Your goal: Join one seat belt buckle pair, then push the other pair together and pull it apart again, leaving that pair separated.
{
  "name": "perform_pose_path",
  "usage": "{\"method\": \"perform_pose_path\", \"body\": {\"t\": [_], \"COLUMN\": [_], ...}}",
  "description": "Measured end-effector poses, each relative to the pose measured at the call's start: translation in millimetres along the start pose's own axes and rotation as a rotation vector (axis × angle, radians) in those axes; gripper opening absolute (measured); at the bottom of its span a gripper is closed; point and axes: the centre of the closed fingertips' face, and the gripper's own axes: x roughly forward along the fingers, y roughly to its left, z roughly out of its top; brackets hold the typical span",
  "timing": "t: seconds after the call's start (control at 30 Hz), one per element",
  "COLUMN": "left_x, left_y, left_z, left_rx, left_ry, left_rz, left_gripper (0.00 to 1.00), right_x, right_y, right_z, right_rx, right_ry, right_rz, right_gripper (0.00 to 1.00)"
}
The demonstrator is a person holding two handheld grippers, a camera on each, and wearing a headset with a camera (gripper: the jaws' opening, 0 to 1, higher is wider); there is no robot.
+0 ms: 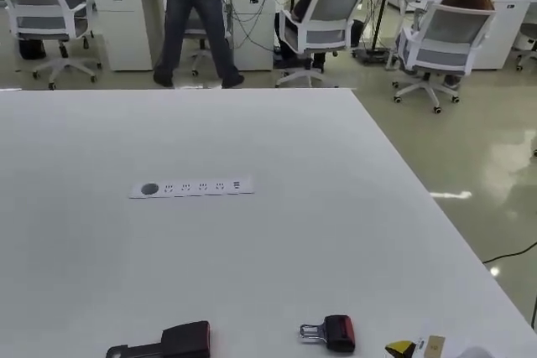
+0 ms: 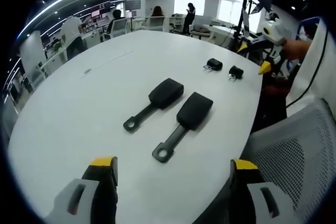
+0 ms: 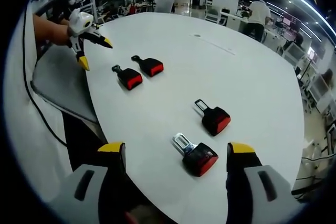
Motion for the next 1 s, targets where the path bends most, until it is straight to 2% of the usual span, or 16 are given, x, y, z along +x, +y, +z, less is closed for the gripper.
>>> {"method": "perform_pose_path", "body": {"t": [0.27,0.37,0.4,0.47,0.6,0.87,0.93,1.0], "left_x": [1.5,3.1,3.2,5.9,8.4,18.5,23.5,27.8], "left_y": [1.7,-4.1,-8.0,-5.9,-6.0,1.1,0.3,-3.6], "left_z": [0.1,1.3,-1.4,-6.9,-9.4,-13.8,-15.3,-11.1], "left_rx": [0.003,-0.003,-0.013,-0.021,-0.024,0.020,0.037,0.059], "left_ry": [-0.003,0.000,0.009,0.028,0.024,0.028,0.036,0.042], "left_rz": [-0.010,-0.035,-0.059,-0.067,-0.077,-0.063,-0.075,-0.088], "left_gripper": [0.85,0.79,0.77,0.75,0.74,0.75,0.74,0.72], "right_x": [2.0,3.2,4.0,5.8,10.0,13.4,13.7,14.8], "right_y": [1.4,2.7,3.5,4.8,7.4,11.1,10.9,9.7], "right_z": [-6.3,-6.8,-7.7,-9.6,-14.3,-15.2,-15.1,-15.9], "right_rx": [-0.035,-0.030,-0.029,-0.027,-0.028,-0.070,-0.094,-0.109], "right_ry": [0.031,0.035,0.038,0.049,0.074,0.082,0.089,0.097], "right_rz": [0.012,0.017,0.022,0.031,0.043,0.059,0.060,0.063], "right_gripper": [0.75,0.73,0.71,0.69,0.65,0.63,0.63,0.62]}}
